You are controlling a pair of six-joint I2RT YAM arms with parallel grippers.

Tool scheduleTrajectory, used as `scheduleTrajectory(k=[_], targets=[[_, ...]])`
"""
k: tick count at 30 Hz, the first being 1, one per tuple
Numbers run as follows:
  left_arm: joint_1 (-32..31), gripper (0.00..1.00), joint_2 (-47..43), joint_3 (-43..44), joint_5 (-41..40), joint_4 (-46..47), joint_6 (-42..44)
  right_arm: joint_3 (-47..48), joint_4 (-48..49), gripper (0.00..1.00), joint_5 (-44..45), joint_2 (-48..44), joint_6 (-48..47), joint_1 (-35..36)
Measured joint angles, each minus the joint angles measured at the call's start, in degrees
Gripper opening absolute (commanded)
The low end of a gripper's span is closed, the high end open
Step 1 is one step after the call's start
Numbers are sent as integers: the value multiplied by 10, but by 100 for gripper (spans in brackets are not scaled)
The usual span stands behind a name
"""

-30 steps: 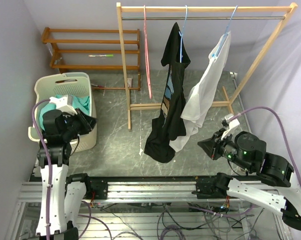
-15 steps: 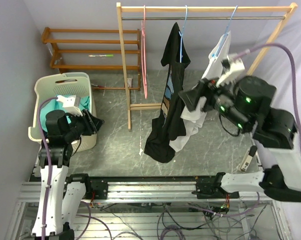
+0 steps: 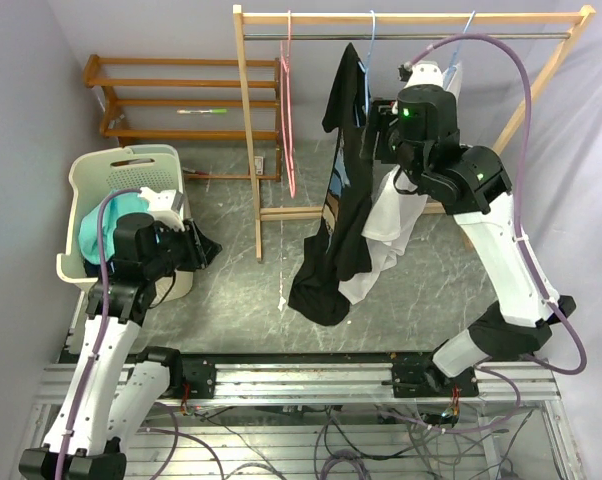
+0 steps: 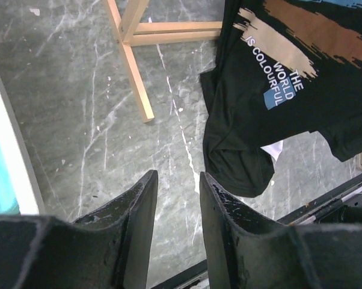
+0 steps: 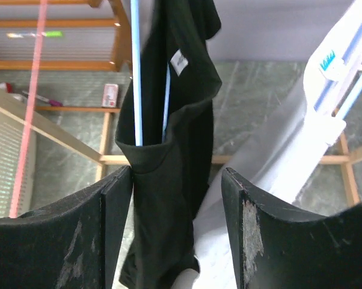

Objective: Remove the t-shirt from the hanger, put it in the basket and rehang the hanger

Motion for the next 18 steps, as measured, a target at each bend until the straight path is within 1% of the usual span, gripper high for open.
scheduleTrajectory(k=[2,4,9,11,14,16,18], targets=[[-6,44,1,0,-8,-2,0,-32,9,59,-9,-11,-3,-22],[-7,44,-14,0,-15,-2,0,-56,21,59,-28,-19,-8,-28],[-7,44,-31,0,-20,-1,0,-66,47,57,-62,-24,-15,-32],[-7,43,-24,0,-20,-1,0,-64,54,51,-72,-24,-18,-33],[-7,43,-17,0,-20,-1,0,-54,55,41,-86,-20,-22,-36],[-8,44,-16,0,-21,-1,0,-51,58,30,-95,-16,-24,-38],[-11,44,-20,0,-21,-1,0,-52,61,23,-103,-11,-25,-41]])
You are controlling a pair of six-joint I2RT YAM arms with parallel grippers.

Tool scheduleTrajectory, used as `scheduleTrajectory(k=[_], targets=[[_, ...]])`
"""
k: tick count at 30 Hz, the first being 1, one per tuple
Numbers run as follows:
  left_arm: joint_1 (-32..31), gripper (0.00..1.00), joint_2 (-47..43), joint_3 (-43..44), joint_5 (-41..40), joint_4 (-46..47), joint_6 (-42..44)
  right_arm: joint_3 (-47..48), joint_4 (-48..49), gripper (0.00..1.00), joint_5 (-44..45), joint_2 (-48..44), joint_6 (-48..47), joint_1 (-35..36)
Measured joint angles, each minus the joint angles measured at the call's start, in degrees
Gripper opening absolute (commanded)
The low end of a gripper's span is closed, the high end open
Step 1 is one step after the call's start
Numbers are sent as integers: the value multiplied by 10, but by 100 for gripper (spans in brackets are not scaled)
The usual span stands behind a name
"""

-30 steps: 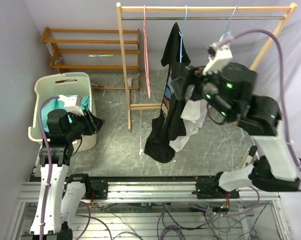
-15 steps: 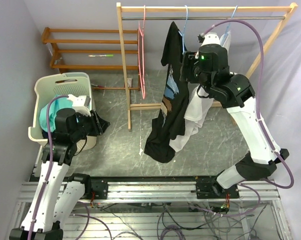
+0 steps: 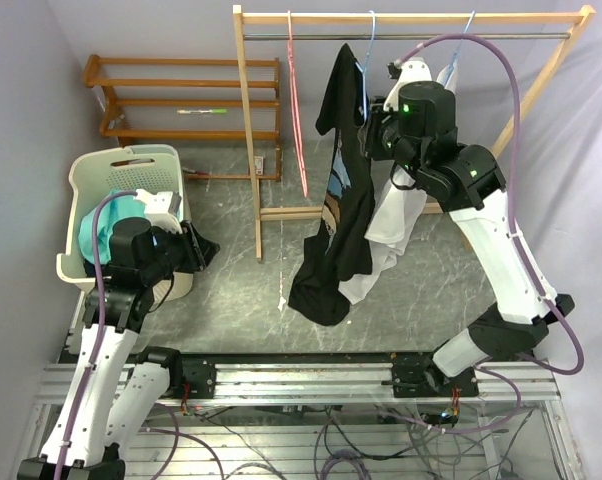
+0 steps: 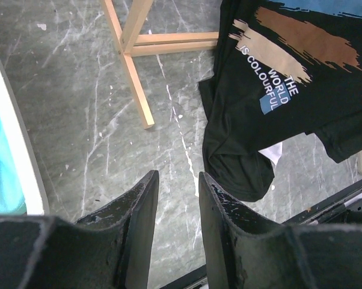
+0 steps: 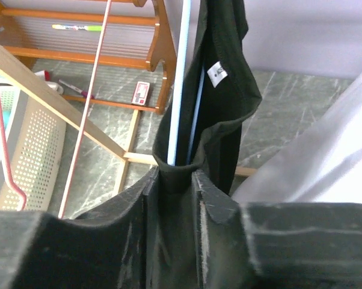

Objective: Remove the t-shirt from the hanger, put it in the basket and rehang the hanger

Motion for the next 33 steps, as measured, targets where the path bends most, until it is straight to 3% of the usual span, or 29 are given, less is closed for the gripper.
scheduleTrajectory(k=[3,5,17,33], targets=[[-6,44,-2,0,-1,0,0,0,3,16,-9,12,-2,-5],[-11,44,-2,0,-2,0,0,0,4,0,-17,22,-2,-11],[-18,44,0,0,-7,0,-2,-3,13,0,-33,23,-4,-23],[-23,47,-2,0,-12,0,-3,-66,137,0,-32,-104,-23,-23]])
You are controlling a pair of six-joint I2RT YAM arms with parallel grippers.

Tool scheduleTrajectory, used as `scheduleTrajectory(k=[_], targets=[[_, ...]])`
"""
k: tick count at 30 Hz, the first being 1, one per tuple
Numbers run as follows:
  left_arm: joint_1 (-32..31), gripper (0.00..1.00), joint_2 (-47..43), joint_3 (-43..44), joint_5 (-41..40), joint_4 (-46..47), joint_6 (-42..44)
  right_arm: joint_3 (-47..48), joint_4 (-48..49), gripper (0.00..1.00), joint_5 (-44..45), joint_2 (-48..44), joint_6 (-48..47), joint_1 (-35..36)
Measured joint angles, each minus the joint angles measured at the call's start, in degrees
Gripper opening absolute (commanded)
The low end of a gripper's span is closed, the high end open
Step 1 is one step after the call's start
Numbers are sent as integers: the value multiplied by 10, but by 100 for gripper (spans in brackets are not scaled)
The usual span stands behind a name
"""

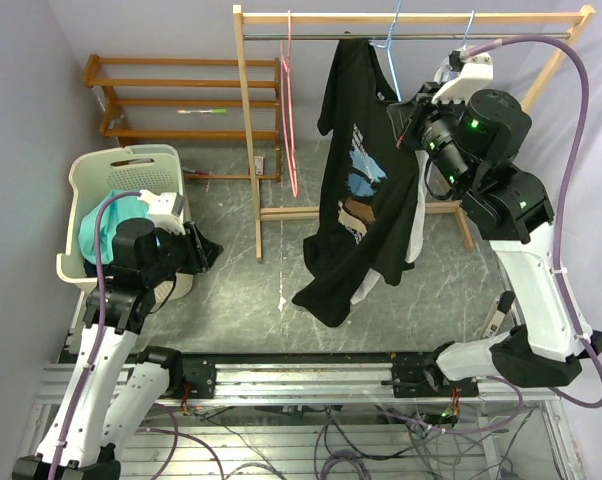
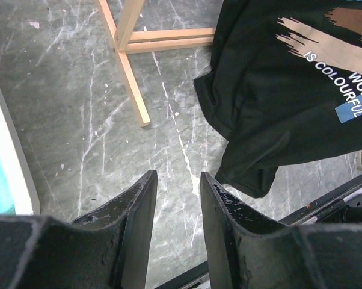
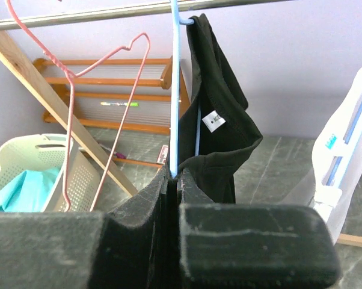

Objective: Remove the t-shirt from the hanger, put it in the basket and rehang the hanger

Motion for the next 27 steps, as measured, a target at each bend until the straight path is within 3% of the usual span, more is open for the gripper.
scheduleTrajectory(k=[8,15,20,24,27], targets=[[-5,54,-17,0,4,0,0,-35,-4,0,-30,-39,10,0],[-6,61,-66,0,55,6,8,-106,-72,0,-113,-153,33,0],[-7,74,-111,2,127,23,15,-123,-136,0,-196,-241,44,0],[-7,77,-114,60,172,18,10,-126,-195,0,-283,-291,46,0],[-8,77,-88,160,211,9,9,-150,-231,0,-348,-313,48,0]])
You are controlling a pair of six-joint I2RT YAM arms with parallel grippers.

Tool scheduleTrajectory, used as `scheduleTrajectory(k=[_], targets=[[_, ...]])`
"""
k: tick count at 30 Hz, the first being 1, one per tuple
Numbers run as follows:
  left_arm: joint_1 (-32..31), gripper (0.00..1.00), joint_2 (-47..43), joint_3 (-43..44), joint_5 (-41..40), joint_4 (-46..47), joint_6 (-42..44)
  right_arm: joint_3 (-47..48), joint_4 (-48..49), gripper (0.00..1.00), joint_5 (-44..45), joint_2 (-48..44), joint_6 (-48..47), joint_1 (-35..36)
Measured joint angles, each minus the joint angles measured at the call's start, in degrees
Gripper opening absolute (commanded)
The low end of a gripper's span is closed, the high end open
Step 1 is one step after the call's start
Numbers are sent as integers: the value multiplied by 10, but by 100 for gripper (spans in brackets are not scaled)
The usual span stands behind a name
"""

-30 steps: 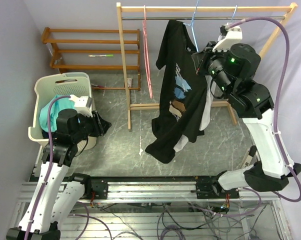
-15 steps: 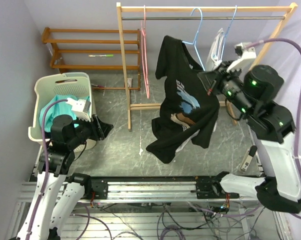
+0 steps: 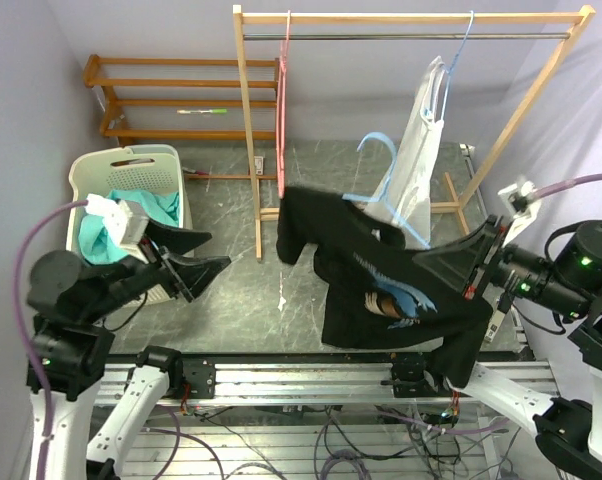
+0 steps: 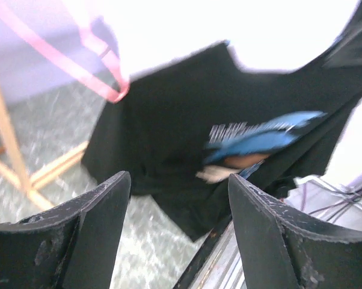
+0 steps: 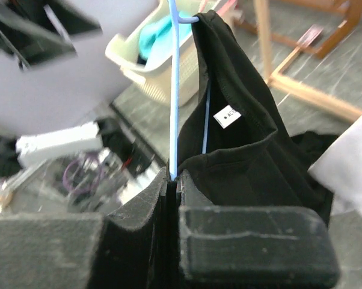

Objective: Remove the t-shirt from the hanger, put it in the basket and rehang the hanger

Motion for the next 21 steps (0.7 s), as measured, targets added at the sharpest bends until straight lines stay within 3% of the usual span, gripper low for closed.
scheduleTrajectory(k=[4,11,16,19,21], targets=[[-2,87,34,97,74,42,-32,-61,-37,0,-87,-27,1,-2],[-2,92,63,100,169,151,-133,-188,-28,0,-221,-66,1,-12],[-3,92,114,147,186,129,-111,-208,35,0,-277,-60,16,-12],[-14,91,164,196,172,62,-51,-208,68,0,-291,-57,22,-12],[-54,91,206,232,140,5,1,-208,83,0,-297,-54,24,-12]])
